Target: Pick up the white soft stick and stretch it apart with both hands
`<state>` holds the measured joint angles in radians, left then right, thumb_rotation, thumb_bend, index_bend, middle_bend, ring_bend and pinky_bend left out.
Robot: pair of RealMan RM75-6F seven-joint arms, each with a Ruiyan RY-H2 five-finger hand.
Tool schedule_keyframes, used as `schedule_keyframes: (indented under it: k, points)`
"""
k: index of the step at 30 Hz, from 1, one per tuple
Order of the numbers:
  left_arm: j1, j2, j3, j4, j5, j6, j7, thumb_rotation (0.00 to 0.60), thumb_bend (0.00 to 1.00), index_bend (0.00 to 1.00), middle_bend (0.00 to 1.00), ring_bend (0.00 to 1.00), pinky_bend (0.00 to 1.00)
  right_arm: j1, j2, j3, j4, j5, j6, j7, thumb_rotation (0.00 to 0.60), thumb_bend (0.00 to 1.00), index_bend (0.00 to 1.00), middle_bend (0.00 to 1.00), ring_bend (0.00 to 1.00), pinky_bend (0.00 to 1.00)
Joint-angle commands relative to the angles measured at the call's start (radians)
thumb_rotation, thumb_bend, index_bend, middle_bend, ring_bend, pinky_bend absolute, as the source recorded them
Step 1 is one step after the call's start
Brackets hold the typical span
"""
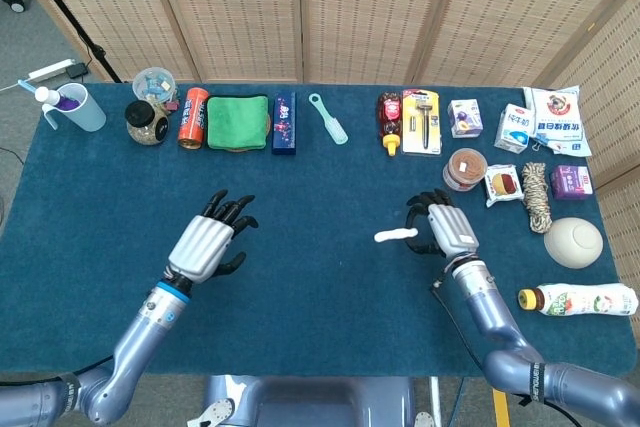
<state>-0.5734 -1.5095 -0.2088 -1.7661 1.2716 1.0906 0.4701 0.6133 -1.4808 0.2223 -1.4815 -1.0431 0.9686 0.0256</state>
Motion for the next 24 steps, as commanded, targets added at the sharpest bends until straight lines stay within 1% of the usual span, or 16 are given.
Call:
schedule_keyframes:
  k: [1,4,11,18,24]
  points:
    - [-0.026,-0.035,-0.01,0.023,-0.012,0.0,0.026,0.6,0.31,0.34,0.12,0.18,0.03,0.006,-0.014,0.012,-0.017,0.021,0.003,-0.021,0.6,0.36,0.57,0.27,0.14,0.0]
    - [-0.041,-0.06,-0.012,0.038,-0.024,0.001,0.043,0.6,0.31,0.35,0.13,0.19,0.05,0.011,-0.027,0.019,-0.024,0.036,0.008,-0.038,0.6,0.36,0.58,0.27,0.14,0.0]
    - [-0.079,-0.117,-0.02,0.066,-0.049,0.004,0.081,0.6,0.31,0.37,0.14,0.2,0.05,0.022,-0.069,0.045,-0.038,0.082,0.021,-0.061,0.6,0.36,0.58,0.27,0.14,0.0]
    - [-0.114,-0.187,-0.018,0.118,-0.043,0.021,0.097,0.6,0.31,0.38,0.14,0.2,0.05,0.047,-0.123,0.076,-0.044,0.122,0.014,-0.065,0.6,0.36,0.58,0.27,0.14,0.0]
    - [-0.133,-0.231,-0.02,0.171,-0.051,0.027,0.09,0.6,0.31,0.38,0.14,0.2,0.05,0.056,-0.139,0.084,-0.063,0.136,0.003,-0.062,0.6,0.36,0.59,0.27,0.14,0.0]
